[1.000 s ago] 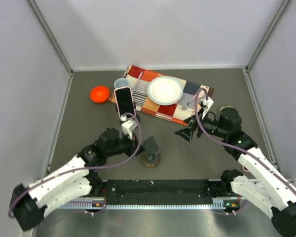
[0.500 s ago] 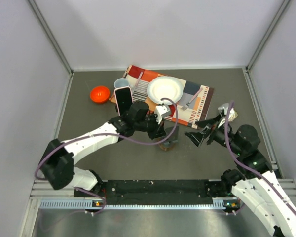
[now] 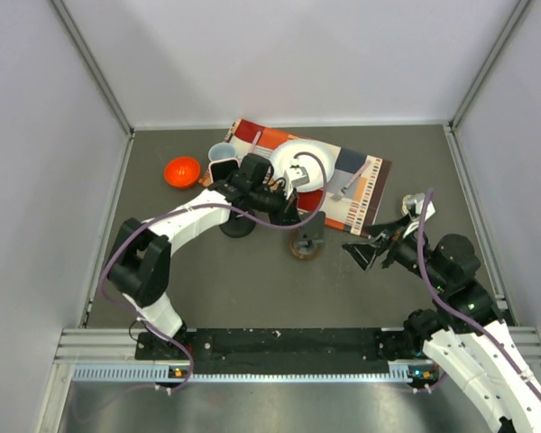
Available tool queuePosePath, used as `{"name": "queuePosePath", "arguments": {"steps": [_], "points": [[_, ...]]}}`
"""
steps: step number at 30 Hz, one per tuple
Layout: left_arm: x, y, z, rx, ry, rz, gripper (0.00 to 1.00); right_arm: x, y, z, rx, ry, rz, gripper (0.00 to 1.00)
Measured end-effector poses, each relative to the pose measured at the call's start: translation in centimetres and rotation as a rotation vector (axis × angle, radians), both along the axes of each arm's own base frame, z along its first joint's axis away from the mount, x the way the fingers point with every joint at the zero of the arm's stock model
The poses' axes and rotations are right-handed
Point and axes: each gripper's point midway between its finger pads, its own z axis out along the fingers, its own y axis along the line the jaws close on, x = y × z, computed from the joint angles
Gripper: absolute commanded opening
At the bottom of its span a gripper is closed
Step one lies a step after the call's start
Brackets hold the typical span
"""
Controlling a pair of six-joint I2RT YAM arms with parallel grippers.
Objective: Place the phone on the phone stand
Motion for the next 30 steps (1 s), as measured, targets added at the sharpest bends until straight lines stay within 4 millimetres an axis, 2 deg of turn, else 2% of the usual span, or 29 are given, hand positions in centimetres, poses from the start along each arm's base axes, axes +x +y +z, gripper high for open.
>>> {"name": "queuePosePath", "arguments": {"steps": [4,10,16,18,22,25,28,29,30], "points": [[0.2,-0.1,-1.3,0.01,0.05,-0.021,0.0,0.0,0.0,-0.2,-0.003,0.007,-0.002,0.99],[0.2,-0.5,-2.1,0.017,0.075,-0.043,0.0,0.3,0.1,-0.6,-0.012,0.024,-0.003,0.99],[0.8,-0.9,-2.2,0.02,0.076,-0.045,0.04,0.4,0.1,-0.9,-0.018,0.035,-0.007,0.99],[0.9,-0.9,-2.2,0.027,0.075,-0.039,0.08,0.4,0.1,-0.9,-0.018,0.036,-0.006,0.99],[1.7,-1.1,-2.3,0.043,0.059,-0.024,0.29,0.3,0.0,-1.2,-0.029,0.043,-0.006,0.99],[2.4,-0.9,-2.8,0.067,0.04,0.003,0.41,0.3,-0.1,-1.5,-0.039,0.051,-0.009,0.99],[2.9,-0.5,-3.2,0.096,0.038,0.036,0.47,0.3,-0.2,-1.7,-0.048,0.057,-0.012,0.99],[3.0,-0.4,-3.3,0.105,0.037,0.046,0.55,0.2,-0.2,-1.8,-0.05,0.058,-0.012,0.99],[3.1,-0.3,-3.4,0.11,0.038,0.052,0.58,0.2,-0.3,-1.8,-0.052,0.061,-0.012,0.99]]}}
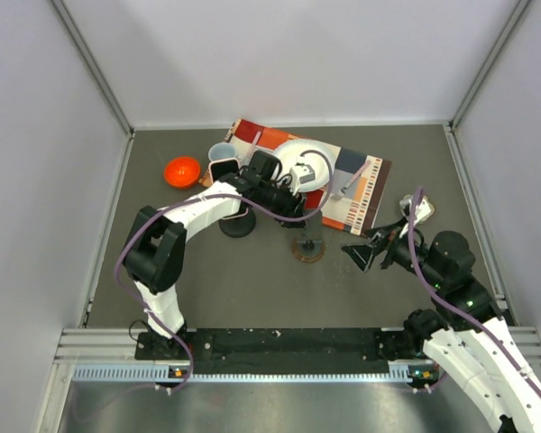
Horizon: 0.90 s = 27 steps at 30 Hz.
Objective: Place the phone on the phone stand
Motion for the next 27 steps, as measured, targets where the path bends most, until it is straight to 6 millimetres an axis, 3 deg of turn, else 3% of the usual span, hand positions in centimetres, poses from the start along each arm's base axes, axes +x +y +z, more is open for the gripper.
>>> {"name": "queuePosePath", "arguments": {"steps": [4,8,17,20,23,27], "points": [[0.2,0.4,0.4,0.015,-0.003,0.035,0.79,-0.1,-0.1,0.2,-0.008,-0.005,0.001,0.99],[0.4,0.8,3.1,-0.004,-0.046,0.082,0.88,-0.1,-0.2,0.5,-0.011,-0.011,-0.002,0.99],[0.2,3.0,12.4,-0.107,-0.1,0.341,0.89,0.7,-0.2,-0.8,-0.039,0.043,-0.02,0.99],[-1.3,3.6,15.5,-0.167,-0.102,0.384,0.89,1.0,0.0,-1.2,-0.054,0.07,-0.023,0.99],[-4.2,4.3,17.6,-0.228,-0.097,0.374,0.89,1.7,0.1,-1.6,-0.083,0.124,-0.03,0.99],[-8.0,5.7,18.3,-0.279,-0.077,0.344,0.9,3.6,-0.4,-2.4,-0.176,0.26,-0.101,0.99]]}}
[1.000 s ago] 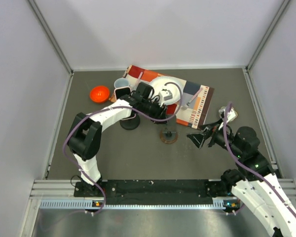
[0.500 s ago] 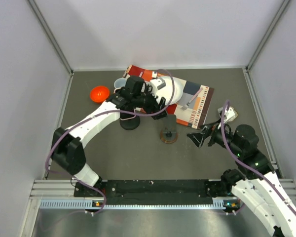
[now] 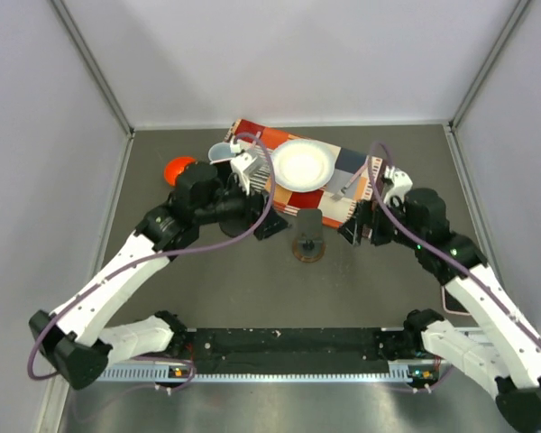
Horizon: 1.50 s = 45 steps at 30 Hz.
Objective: Place the phone on the phone stand
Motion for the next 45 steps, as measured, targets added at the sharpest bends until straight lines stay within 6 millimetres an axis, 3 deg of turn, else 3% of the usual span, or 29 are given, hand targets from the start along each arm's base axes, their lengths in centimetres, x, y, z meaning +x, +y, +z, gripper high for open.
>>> {"name": "queuePosePath", "arguments": {"steps": [9,14,17,21,23,26,29,34,45], "points": [[-4.0,2.6,-3.6,0.017,0.042,-0.012,0.9,7.7,-2.1,0.7,-0.368,0.163,-0.098,0.99],[-7.3,3.8,-1.2,-0.053,-0.033,-0.051,0.91,12.1,-7.5,0.1,-0.54,0.261,-0.201,0.97],[-8.8,5.2,0.5,-0.105,-0.11,-0.043,0.95,12.9,-11.7,-1.1,-0.644,0.316,-0.249,0.99],[-9.9,6.3,2.1,-0.172,-0.192,-0.029,0.96,11.7,-17.4,-3.5,-0.772,0.405,-0.264,0.99],[-10.0,6.2,1.5,-0.176,-0.188,-0.023,0.96,10.3,-21.0,-5.1,-0.779,0.485,-0.305,0.99],[-9.8,5.6,-0.3,-0.142,-0.141,-0.016,0.96,7.3,-25.8,-7.6,-0.747,0.616,-0.366,0.99],[-9.7,5.4,-0.9,-0.123,-0.124,-0.006,0.96,3.5,-29.1,-10.0,-0.721,0.747,-0.398,0.99],[-10.0,5.4,-1.0,-0.121,-0.134,0.005,0.96,-0.3,-29.6,-12.1,-0.684,0.854,-0.314,0.99],[-10.9,5.8,-1.6,-0.069,-0.178,0.054,0.99,-1.2,-30.1,-13.6,-0.632,0.892,-0.236,0.99]]}}
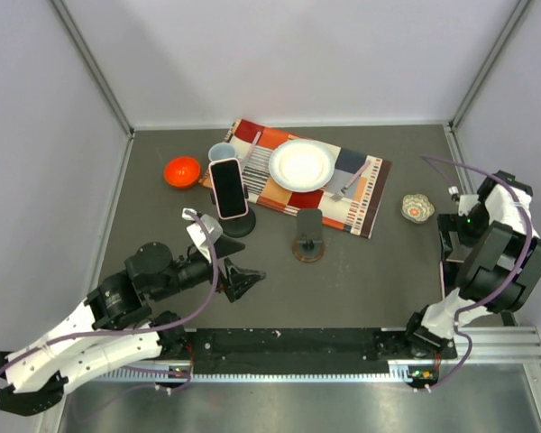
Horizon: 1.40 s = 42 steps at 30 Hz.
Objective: Place the phone on the phone stand
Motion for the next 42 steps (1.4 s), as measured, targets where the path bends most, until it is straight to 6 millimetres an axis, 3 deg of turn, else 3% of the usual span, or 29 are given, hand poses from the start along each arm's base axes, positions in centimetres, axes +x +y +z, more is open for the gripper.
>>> {"name": "queuePosePath", "arguments": {"steps": [8,14,26,36,39,42], "points": [[0.7,0.6,-0.6,0.044,-0.026,0.077,0.99,-0.3,-0.5,-3.0,0.042,0.096,-0.015,0.99],[1.3,0.5,-2.6,0.13,0.003,0.098,0.99,-0.3,-1.2,-4.4,0.03,0.123,-0.02,0.99],[1.9,-0.2,-3.9,0.192,0.016,0.089,0.99,-0.9,-1.2,-6.7,0.083,0.182,-0.045,0.99],[2.5,-0.4,-4.7,0.224,0.029,0.084,0.99,-1.2,-1.6,-6.8,0.068,0.201,-0.057,0.99],[2.4,-0.5,-4.8,0.224,0.031,0.075,0.99,-1.3,-1.6,-6.9,0.072,0.203,-0.063,0.95],[2.4,-0.5,-4.8,0.225,0.03,0.073,0.99,-1.2,-1.6,-6.9,0.08,0.202,-0.065,0.83]]}}
